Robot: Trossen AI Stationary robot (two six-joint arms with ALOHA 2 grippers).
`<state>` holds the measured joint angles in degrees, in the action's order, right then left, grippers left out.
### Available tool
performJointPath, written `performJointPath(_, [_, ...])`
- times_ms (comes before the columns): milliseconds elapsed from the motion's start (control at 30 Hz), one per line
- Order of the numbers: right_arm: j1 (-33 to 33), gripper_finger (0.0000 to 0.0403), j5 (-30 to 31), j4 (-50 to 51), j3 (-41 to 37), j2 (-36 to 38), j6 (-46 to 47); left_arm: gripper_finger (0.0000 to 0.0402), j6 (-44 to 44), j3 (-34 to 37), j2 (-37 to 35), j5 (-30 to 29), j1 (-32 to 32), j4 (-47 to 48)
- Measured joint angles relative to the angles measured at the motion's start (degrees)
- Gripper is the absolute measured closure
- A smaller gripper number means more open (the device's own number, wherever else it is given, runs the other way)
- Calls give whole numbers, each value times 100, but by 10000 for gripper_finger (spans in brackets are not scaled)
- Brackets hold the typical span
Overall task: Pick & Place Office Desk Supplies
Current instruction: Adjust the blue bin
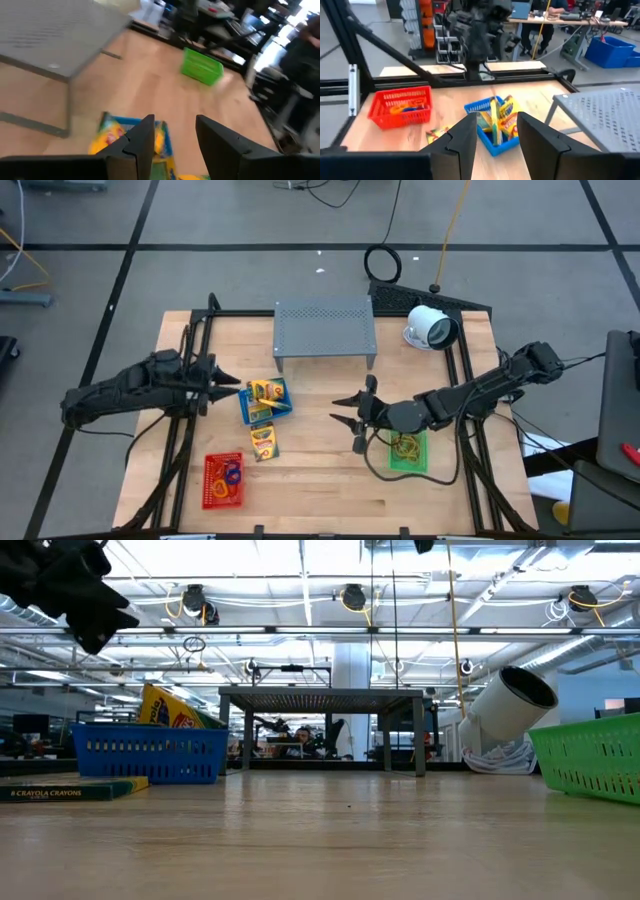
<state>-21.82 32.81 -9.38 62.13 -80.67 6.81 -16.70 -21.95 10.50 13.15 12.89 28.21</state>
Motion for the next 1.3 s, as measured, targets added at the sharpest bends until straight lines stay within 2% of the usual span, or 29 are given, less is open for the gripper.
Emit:
performJointPath(100, [28,273,13,-71,10,-22,1,250,36,-25,266,363,-60,-155])
performJointPath(300, [48,273,-6,-32,3,-109,2,250,-440,-25,1057,495,-244,-126])
performJointPath(467, [48,273,7,24,7,-113,-8,250,-484,-128,1668,511,-525,-109])
performJointPath(667, [48,273,9,238,7,-105,1,250,-310,-797,2230,101,-961,-83])
performJointPath(833, [48,273,10,295,-38,-105,131,250,-429,-1365,2614,-334,-1339,455])
performJointPath(1033, [48,273,11,316,-430,-105,290,250,-1184,-1684,3063,-1407,-1982,1023])
performJointPath(1200, [48,273,10,25,-890,-105,609,250,-1916,-1992,3569,-1828,-2543,1112])
performJointPath(1300, [46,273,9,-499,-1226,-105,752,250,-2423,-2329,3958,-2030,-2790,1631])
